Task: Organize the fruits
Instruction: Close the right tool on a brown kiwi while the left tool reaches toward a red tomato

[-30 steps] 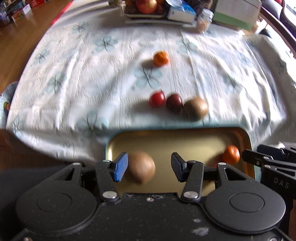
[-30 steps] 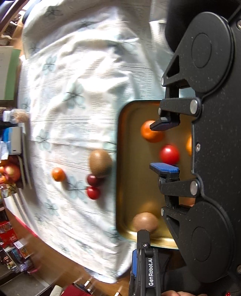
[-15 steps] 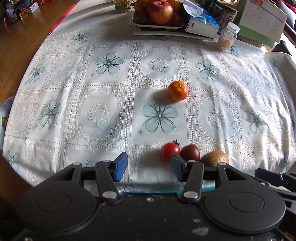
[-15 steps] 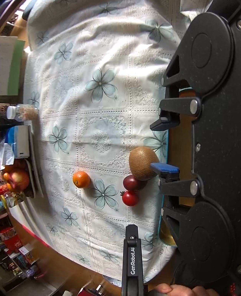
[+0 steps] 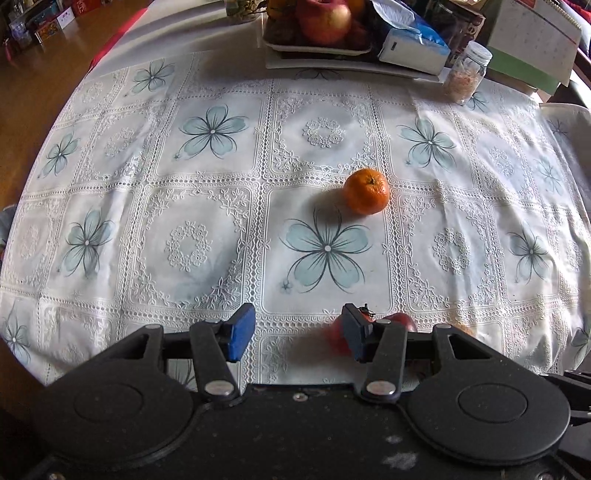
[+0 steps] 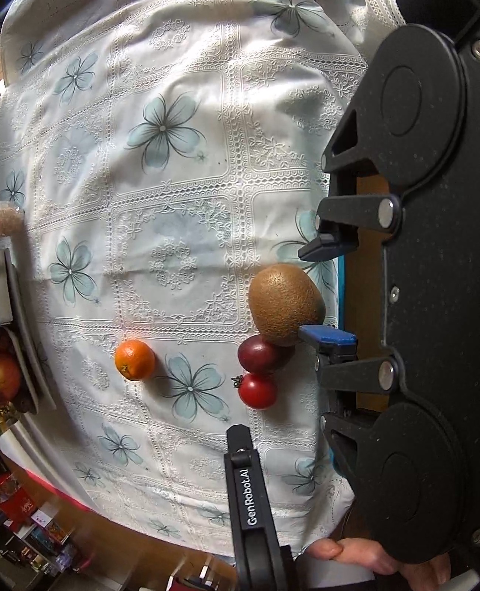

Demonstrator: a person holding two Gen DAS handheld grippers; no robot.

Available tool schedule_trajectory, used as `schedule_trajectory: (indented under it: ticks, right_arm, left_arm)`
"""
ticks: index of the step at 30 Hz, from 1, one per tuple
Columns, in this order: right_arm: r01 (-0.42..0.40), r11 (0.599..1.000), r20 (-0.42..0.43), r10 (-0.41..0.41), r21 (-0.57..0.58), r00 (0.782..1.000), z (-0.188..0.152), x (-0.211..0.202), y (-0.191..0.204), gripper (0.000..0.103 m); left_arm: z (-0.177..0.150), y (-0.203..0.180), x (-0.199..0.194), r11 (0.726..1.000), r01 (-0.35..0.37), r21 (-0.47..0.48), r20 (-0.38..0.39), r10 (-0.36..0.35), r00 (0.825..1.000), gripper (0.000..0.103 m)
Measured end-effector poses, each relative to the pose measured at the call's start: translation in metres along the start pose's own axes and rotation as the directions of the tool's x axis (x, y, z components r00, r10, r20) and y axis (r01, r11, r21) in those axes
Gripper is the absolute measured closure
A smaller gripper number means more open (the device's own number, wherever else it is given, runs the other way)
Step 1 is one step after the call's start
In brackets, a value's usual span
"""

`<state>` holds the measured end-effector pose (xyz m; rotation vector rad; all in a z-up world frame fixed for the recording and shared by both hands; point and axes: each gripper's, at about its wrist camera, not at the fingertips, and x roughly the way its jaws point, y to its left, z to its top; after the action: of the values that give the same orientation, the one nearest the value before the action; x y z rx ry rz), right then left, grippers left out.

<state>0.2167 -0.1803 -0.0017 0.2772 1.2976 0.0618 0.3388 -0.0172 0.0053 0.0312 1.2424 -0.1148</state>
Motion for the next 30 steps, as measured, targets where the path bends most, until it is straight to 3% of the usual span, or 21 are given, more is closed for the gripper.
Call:
schedule_trajectory:
  ticks: [6,17,30]
  right_arm:
    - [0.006,1.0,-0.032,-0.005,0.03,0.999,0.003,0.016,0.009,0.054]
    - [0.122,0.992,0.086,-0.119,-0.034,0.989,0.022,0.021,0.033,0.044]
    - [0.083,0.996,0.078,-0.081,-0.021,0.994,0.038,0.036,0.027,0.041]
  left_arm:
    - [-0.003,0.007,-0.006,0.999,0.034,-0.012,0.002,-0.034,0.999,0.051]
    - [0.0,0.023,-0.013,0.996,0.046,-0.074,0.016,-0.045,0.999,0.051]
    - [0.003,0.023,-0.006,0.996,0.029,-0.084,0.001,-0.029,1.0,0.051]
